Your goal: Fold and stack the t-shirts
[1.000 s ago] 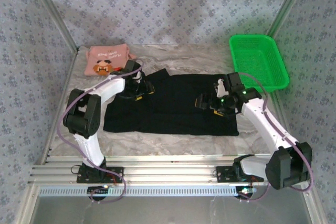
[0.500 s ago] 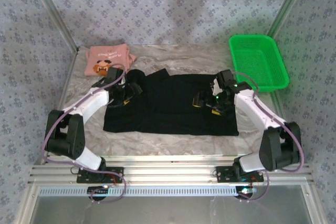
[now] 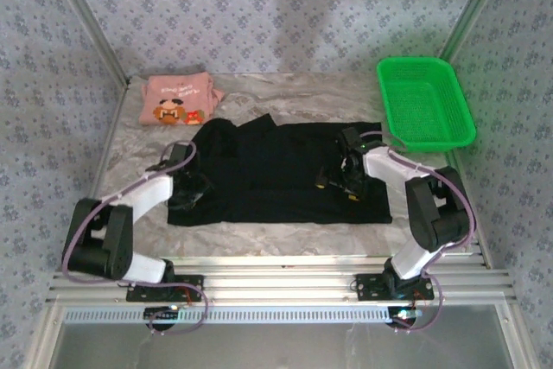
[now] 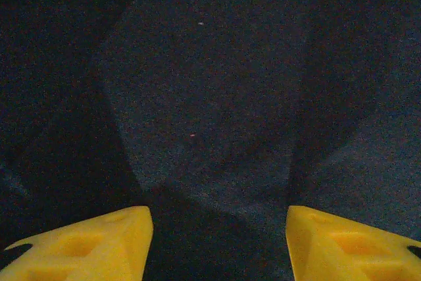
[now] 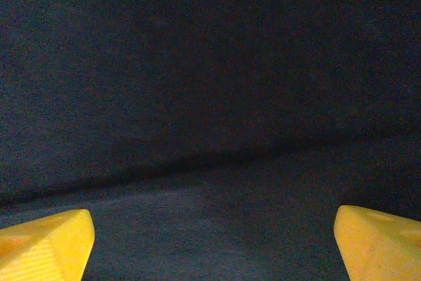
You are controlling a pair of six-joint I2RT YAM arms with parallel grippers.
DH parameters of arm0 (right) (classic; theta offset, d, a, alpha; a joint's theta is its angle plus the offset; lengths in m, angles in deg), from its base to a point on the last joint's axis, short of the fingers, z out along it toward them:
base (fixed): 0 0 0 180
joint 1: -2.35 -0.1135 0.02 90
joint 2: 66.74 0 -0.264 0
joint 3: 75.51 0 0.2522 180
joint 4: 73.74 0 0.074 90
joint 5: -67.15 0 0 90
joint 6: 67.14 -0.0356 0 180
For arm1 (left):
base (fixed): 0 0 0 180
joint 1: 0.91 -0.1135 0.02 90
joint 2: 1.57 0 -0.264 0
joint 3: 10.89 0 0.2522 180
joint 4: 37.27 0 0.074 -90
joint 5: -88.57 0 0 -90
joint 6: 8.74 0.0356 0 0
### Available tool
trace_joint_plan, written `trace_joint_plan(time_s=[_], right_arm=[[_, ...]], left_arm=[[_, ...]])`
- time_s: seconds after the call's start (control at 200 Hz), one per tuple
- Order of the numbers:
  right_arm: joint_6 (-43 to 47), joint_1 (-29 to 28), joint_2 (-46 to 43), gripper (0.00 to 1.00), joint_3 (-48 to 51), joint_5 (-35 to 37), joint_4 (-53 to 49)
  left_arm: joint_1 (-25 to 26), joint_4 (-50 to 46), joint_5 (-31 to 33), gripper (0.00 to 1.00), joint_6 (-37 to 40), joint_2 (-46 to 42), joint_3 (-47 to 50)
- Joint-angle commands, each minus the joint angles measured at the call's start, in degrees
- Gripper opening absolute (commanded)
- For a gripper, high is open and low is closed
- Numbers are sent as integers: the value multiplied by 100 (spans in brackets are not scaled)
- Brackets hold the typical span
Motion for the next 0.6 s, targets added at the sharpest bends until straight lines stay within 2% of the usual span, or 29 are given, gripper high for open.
trace_joint_plan(time_s=[0.0,0.155,0.315,0.45,0.595], right_arm=[[-359,-168,17,96,139,541,-341],[-481,-386,-8,95,193,640,-644],[-579,-562,-8,95,259,639,-849],[-534,-628,-341,97,103,739,-854],[-224,-634,-789,100,-441,799,-1040]], left_arm=[[-60,-590,110,57,-466,-418,565],[-60,-980,62,57,-654,-1085,866],[-60,-1389,113,63,-655,-1719,777],[-43,-1796,364,71,-180,-1905,-167],[-26,-1887,368,76,665,-1256,-1740]])
